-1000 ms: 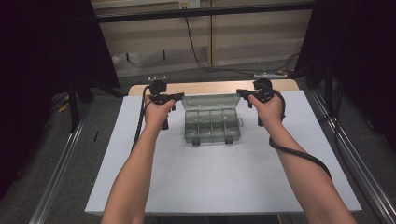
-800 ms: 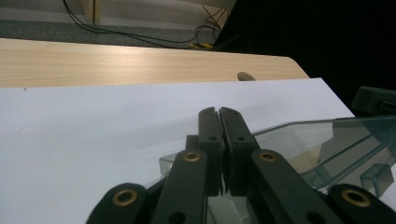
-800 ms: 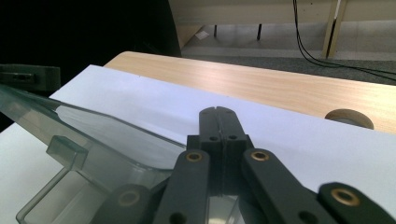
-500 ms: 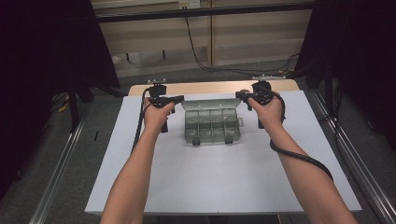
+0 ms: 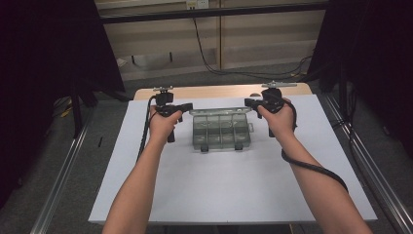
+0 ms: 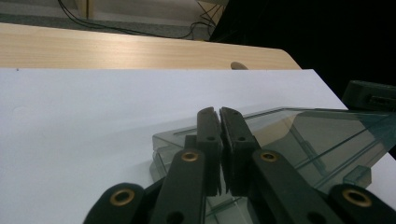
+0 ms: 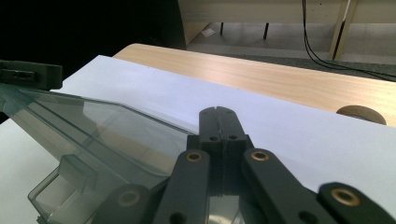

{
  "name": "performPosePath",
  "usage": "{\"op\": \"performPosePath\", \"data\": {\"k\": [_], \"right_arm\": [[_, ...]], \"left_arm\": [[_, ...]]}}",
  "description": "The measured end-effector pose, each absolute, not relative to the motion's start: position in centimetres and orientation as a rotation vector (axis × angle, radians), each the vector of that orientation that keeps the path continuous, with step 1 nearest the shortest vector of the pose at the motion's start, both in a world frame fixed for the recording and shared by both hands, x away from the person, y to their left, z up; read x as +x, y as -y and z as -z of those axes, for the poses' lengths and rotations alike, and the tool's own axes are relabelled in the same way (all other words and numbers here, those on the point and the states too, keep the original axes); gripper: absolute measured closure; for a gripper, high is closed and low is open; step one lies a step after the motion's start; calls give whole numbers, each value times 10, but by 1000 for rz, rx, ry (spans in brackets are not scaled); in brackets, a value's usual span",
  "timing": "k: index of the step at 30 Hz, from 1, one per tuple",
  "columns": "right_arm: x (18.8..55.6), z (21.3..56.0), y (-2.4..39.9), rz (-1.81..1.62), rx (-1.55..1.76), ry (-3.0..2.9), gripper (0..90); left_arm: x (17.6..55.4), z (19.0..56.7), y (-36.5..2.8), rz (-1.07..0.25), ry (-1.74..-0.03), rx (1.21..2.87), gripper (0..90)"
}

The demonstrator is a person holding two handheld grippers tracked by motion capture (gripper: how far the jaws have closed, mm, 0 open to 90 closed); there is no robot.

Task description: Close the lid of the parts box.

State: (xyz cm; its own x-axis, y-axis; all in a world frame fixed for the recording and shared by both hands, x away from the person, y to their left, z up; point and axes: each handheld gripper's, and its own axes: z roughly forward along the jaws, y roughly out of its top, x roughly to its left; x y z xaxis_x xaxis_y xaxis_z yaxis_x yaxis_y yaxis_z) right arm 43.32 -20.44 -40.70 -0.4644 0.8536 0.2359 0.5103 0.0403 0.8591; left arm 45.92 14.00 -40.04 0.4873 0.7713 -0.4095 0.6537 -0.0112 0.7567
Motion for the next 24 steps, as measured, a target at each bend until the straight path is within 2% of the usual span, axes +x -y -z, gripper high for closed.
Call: {"op": "performPosePath", "data": {"k": [24], "right_arm": [[417, 407, 202, -1393, 1330, -2026, 900]], "left_arm": [[443, 399, -141, -146, -1215, 1716, 866]]}}
